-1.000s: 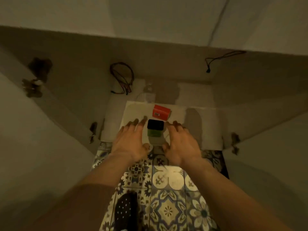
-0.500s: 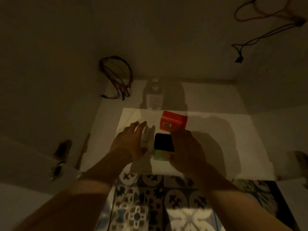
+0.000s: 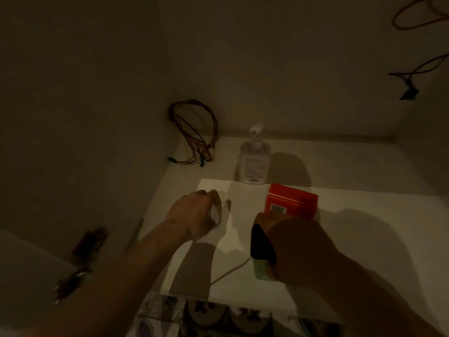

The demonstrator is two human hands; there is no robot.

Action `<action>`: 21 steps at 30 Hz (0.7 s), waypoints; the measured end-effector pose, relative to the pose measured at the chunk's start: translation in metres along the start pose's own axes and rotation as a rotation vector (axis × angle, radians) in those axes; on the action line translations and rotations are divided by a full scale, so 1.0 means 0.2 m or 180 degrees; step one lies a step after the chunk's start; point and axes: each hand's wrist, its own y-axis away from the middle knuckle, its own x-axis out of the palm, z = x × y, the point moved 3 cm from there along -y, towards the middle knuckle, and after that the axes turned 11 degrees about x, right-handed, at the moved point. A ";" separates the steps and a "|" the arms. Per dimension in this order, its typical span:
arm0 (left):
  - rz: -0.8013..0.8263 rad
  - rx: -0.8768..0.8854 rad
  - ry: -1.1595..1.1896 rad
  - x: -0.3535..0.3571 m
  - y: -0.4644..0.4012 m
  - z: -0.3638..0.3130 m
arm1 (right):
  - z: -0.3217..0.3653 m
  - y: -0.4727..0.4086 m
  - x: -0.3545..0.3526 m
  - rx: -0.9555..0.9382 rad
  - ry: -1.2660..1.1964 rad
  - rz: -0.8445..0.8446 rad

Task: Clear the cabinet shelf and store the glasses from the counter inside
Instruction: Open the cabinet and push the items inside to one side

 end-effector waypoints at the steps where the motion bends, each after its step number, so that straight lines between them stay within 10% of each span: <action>1: -0.0067 -0.0138 0.0007 -0.04 0.00 0.07 | 0.02 0.00 -0.01 -0.0056 -0.0134 -0.0045; 21: -0.0151 -0.0355 -0.0871 -0.10 -0.10 0.55 | 0.37 -0.15 -0.06 -0.0341 -0.0823 -0.0350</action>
